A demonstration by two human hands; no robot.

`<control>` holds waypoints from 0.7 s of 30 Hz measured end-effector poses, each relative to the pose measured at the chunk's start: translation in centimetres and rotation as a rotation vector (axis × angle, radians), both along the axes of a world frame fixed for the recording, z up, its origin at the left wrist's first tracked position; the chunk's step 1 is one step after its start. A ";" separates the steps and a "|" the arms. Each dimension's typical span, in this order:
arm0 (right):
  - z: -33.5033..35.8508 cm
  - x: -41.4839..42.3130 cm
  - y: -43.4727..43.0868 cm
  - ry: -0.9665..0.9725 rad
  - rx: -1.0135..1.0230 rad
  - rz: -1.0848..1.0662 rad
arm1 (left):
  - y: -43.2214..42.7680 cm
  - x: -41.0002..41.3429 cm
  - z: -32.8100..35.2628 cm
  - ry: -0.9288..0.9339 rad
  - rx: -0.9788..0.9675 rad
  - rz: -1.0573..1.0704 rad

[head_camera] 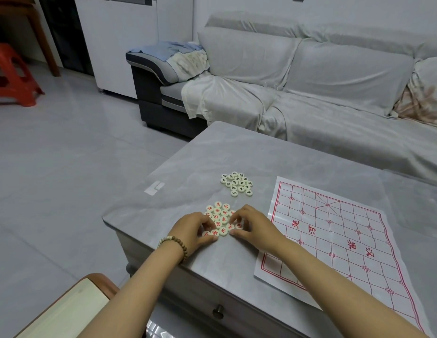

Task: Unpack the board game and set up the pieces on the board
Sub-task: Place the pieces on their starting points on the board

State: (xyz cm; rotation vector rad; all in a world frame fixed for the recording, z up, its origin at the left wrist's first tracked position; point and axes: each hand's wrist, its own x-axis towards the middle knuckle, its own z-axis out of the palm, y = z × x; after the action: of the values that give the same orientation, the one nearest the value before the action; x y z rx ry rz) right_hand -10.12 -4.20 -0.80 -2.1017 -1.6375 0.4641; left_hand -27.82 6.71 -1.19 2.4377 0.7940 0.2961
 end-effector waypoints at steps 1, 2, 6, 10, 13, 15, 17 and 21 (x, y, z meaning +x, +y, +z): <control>0.0 0.0 0.0 0.007 0.001 -0.002 | 0.0 0.0 0.1 0.001 0.002 0.000; 0.0 0.0 0.0 0.017 0.003 -0.005 | -0.1 0.0 0.1 0.002 0.004 0.000; -0.5 -0.3 -0.5 0.037 0.068 -0.039 | -0.2 -0.3 0.5 -0.007 -0.009 0.006; -0.9 -1.0 -1.7 0.076 0.143 -0.135 | -0.6 -0.4 1.3 -0.005 -0.023 0.024; -0.4 -1.6 -3.0 0.084 0.142 -0.165 | -1.8 0.3 2.3 -0.108 -0.052 0.043; 0.3 -1.3 -4.3 0.116 0.174 -0.197 | -3.0 1.5 3.1 -0.219 -0.104 0.036; 1.5 0.0 -6.3 0.147 0.243 -0.263 | -4.4 3.4 3.8 -0.254 -0.119 -0.016; 2.9 4.2 -12.7 0.150 0.278 -0.406 | -7.9 8.3 4.2 -0.186 -0.098 -0.155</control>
State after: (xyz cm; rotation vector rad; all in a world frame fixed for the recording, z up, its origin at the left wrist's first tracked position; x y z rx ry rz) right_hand -5.94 -16.94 2.11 -2.0578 -1.0827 0.2371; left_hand -19.51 -1.20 3.03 2.3233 0.5245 0.4069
